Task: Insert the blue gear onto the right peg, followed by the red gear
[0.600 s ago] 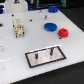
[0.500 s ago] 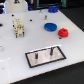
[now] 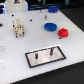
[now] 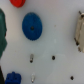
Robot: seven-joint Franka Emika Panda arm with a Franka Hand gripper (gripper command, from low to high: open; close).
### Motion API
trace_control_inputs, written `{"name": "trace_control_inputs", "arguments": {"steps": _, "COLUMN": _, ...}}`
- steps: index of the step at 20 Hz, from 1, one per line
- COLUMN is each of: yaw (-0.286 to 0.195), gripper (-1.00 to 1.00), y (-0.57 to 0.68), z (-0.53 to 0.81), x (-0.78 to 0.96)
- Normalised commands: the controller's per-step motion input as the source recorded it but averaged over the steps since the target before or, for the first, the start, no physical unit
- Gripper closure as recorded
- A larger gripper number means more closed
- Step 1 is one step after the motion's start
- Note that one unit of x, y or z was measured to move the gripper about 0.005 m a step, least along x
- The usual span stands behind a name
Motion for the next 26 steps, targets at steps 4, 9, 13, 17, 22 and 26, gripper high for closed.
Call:
{"name": "trace_control_inputs", "arguments": {"steps": 4, "yaw": 0.0, "gripper": -1.0, "y": 0.51, "z": -0.41, "x": -0.51}}
{"name": "trace_control_inputs", "arguments": {"steps": 9, "yaw": 0.0, "gripper": -1.0, "y": 0.3, "z": -0.52, "x": -0.39}}
{"name": "trace_control_inputs", "arguments": {"steps": 13, "yaw": 0.0, "gripper": -1.0, "y": 0.19, "z": -0.61, "x": -0.33}}
{"name": "trace_control_inputs", "arguments": {"steps": 17, "yaw": 0.0, "gripper": -1.0, "y": 0.09, "z": -0.63, "x": -0.32}}
{"name": "trace_control_inputs", "arguments": {"steps": 22, "yaw": 0.0, "gripper": -1.0, "y": 0.02, "z": -0.59, "x": -0.29}}
{"name": "trace_control_inputs", "arguments": {"steps": 26, "yaw": 0.0, "gripper": -1.0, "y": 0.0, "z": -0.53, "x": -0.19}}
